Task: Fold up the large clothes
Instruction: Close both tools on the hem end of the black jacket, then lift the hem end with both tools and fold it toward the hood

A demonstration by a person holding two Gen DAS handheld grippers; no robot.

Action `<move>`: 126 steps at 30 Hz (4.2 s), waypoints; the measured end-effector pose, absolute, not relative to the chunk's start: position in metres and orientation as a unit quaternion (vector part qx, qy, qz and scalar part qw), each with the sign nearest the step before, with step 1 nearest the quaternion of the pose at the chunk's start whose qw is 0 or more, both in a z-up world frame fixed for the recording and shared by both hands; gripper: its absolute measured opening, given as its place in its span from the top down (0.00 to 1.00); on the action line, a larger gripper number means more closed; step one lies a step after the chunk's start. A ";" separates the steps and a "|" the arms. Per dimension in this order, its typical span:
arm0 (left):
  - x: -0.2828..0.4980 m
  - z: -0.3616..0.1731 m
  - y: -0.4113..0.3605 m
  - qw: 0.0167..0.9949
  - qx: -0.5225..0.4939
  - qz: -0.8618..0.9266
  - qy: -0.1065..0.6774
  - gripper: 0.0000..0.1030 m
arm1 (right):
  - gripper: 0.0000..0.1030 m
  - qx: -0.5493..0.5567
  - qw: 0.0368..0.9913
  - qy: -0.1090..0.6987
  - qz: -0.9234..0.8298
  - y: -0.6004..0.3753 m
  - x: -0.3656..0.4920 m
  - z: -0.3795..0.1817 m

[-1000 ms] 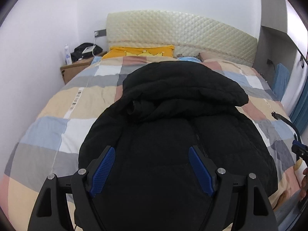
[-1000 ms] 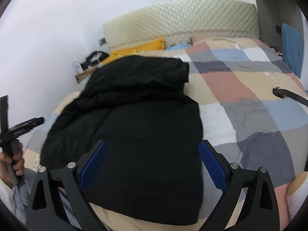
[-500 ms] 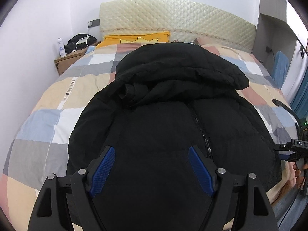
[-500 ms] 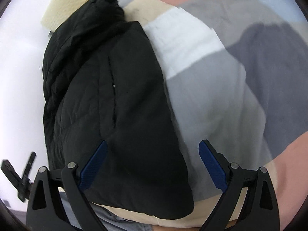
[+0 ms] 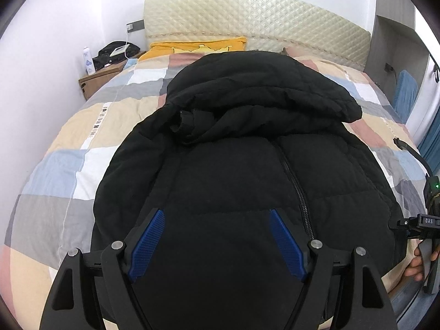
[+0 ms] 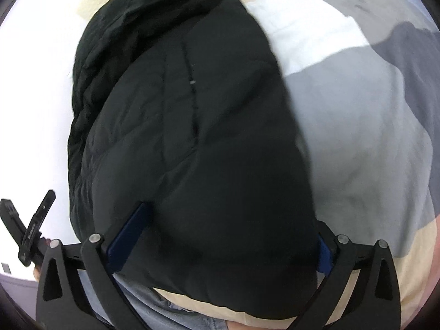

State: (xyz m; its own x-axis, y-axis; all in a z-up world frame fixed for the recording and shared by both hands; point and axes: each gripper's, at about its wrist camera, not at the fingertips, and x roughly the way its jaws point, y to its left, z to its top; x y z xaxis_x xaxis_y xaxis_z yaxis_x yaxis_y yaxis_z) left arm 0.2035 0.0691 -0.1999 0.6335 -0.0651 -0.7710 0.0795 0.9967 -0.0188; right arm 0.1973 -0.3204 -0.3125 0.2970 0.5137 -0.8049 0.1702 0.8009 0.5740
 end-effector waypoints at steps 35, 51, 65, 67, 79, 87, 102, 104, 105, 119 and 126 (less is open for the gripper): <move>0.210 -0.188 0.095 0.897 -0.042 -0.033 0.439 0.24 | 0.68 0.285 0.760 0.558 0.170 -0.309 0.194 -0.295; 0.238 -0.256 0.239 0.779 -0.203 -0.028 0.592 0.24 | 0.82 0.297 0.785 0.524 0.147 -0.313 0.190 -0.279; 0.236 -0.329 0.265 0.697 -0.341 -0.175 0.606 0.11 | 0.42 0.363 0.730 0.571 0.100 -0.332 0.192 -0.314; 0.239 -0.329 0.262 0.693 -0.345 -0.194 0.602 0.11 | 0.41 0.369 0.725 0.574 0.099 -0.333 0.192 -0.316; 0.261 -0.324 0.220 0.694 -0.283 -0.268 0.605 0.11 | 0.60 0.338 0.757 0.530 0.179 -0.306 0.196 -0.290; 0.256 -0.289 0.196 0.721 -0.224 -0.263 0.601 0.53 | 0.86 0.311 0.786 0.508 0.167 -0.308 0.187 -0.269; 0.200 -0.178 0.195 0.831 -0.136 -0.162 0.514 0.88 | 0.91 0.232 0.852 0.443 0.155 -0.325 0.158 -0.182; 0.187 -0.164 0.197 0.846 -0.127 -0.154 0.495 0.88 | 0.91 0.197 0.867 0.434 0.146 -0.321 0.153 -0.169; 0.182 -0.160 0.200 0.847 -0.132 -0.152 0.492 0.88 | 0.91 0.192 0.872 0.427 0.144 -0.322 0.148 -0.162; 0.106 -0.089 0.222 0.873 -0.162 -0.148 0.436 0.92 | 0.91 0.172 0.903 0.370 0.137 -0.327 0.073 -0.115; 0.053 -0.060 0.220 0.879 -0.166 -0.153 0.419 0.93 | 0.91 0.143 0.920 0.336 0.143 -0.328 0.020 -0.082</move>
State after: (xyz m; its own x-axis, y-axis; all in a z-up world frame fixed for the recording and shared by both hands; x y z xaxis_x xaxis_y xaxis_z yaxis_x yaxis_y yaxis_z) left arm 0.0525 0.2197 -0.0598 0.6021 -0.4078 -0.6864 0.1293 0.8982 -0.4201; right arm 0.0204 -0.3281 -0.0824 0.7327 0.3602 -0.5775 -0.1675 0.9178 0.3600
